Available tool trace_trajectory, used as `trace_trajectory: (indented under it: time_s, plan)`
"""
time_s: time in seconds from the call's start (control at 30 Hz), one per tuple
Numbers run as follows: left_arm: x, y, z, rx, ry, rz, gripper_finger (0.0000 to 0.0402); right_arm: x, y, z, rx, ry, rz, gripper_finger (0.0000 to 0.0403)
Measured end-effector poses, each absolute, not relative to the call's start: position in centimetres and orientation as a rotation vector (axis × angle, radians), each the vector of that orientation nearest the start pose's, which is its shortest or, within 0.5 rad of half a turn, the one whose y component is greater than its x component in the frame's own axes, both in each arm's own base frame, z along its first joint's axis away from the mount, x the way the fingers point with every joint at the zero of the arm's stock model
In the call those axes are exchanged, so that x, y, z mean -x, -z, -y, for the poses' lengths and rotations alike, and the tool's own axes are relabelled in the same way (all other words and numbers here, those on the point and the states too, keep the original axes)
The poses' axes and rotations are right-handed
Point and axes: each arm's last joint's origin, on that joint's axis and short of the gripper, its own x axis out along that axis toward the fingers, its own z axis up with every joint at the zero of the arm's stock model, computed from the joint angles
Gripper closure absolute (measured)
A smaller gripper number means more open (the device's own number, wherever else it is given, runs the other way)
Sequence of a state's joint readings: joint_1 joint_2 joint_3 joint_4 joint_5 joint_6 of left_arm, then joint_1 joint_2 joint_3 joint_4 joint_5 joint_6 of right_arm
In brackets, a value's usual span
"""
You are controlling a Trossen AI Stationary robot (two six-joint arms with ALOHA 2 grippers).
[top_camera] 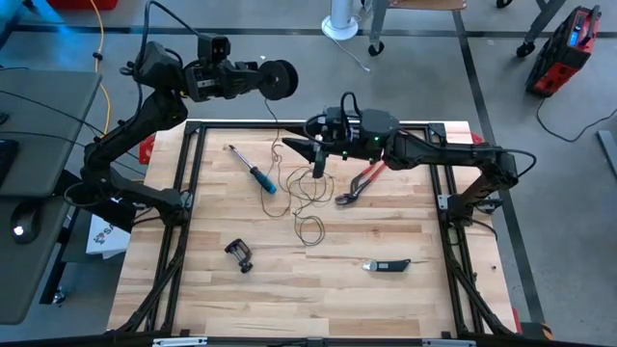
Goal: Coil cords
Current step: Coil the black wire onto the black spool
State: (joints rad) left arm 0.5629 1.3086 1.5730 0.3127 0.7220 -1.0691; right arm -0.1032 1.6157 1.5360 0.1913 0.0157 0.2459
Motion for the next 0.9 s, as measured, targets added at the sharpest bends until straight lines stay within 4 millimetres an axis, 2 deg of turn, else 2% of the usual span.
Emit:
trace_trajectory:
  time_s: [0.33, 0.73, 0.83, 0.9]
  plan:
    - [-22.0, -52.9, -11.6, 0.692, 0.361, 0.333, 0.0401, -38.5, -40.9, 4.4, -0.255, 0.104, 0.132, 0.0228]
    - [-22.1, -52.8, -11.8, 0.690, 0.329, 0.349, 0.0401, -39.1, -40.4, 4.4, -0.254, 0.093, 0.129, 0.0274]
    - [-22.1, -52.8, -11.8, 0.689, 0.324, 0.354, 0.0401, -39.1, -40.4, 4.3, -0.237, 0.091, 0.124, 0.0298]
    - [-22.1, -52.8, -11.8, 0.689, 0.323, 0.354, 0.0401, -39.1, -40.4, 4.0, -0.220, 0.086, 0.120, 0.0331]
